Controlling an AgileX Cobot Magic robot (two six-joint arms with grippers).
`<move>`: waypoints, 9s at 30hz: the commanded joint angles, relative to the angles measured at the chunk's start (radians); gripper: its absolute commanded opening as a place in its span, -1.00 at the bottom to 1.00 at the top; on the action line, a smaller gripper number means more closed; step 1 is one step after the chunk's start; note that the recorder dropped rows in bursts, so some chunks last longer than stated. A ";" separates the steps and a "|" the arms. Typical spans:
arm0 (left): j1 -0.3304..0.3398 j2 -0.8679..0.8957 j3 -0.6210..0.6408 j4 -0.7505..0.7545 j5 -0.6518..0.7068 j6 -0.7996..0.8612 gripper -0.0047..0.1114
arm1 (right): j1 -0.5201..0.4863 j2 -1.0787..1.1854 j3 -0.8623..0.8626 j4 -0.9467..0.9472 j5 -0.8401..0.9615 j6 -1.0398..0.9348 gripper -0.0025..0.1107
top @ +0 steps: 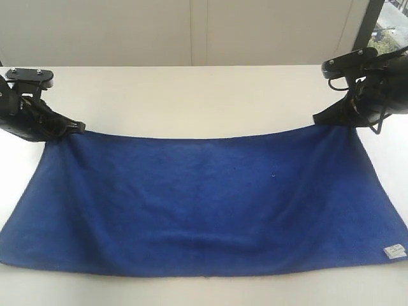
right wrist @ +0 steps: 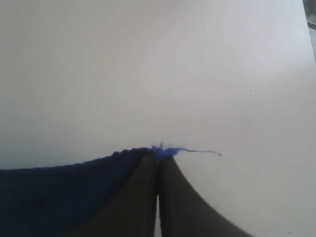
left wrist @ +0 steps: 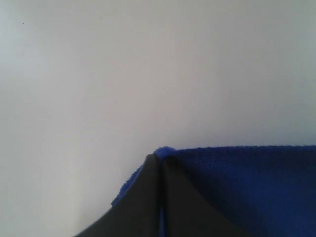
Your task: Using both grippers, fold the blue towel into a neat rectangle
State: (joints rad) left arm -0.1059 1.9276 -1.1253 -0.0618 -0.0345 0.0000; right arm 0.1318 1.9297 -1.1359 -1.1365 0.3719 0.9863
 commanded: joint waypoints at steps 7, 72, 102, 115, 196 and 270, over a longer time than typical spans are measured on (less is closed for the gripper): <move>0.004 0.068 -0.097 -0.012 0.034 0.000 -0.92 | -0.033 0.051 -0.022 -0.021 -0.022 0.011 -0.96; 0.024 0.073 -0.251 -0.153 0.418 0.170 -0.92 | -0.108 0.124 -0.323 0.972 0.272 -0.905 -0.96; 0.024 0.180 -0.272 0.240 0.210 0.183 -0.92 | -0.133 0.257 -0.332 0.923 0.109 -0.905 -0.96; 0.024 0.180 -0.272 0.275 0.244 0.183 -0.92 | -0.133 0.260 -0.328 0.888 0.100 -0.905 -0.96; 0.024 -0.100 0.117 0.182 0.660 -0.027 -0.92 | -0.132 -0.033 0.130 0.923 0.194 -0.842 -0.96; 0.106 -1.008 0.182 -0.116 1.073 0.109 -0.92 | -0.270 0.002 0.039 1.330 0.201 -1.349 -0.15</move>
State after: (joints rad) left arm -0.0030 0.9285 -0.9488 -0.1673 1.0272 0.1108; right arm -0.1336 1.9285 -1.0946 0.1851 0.5825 -0.3506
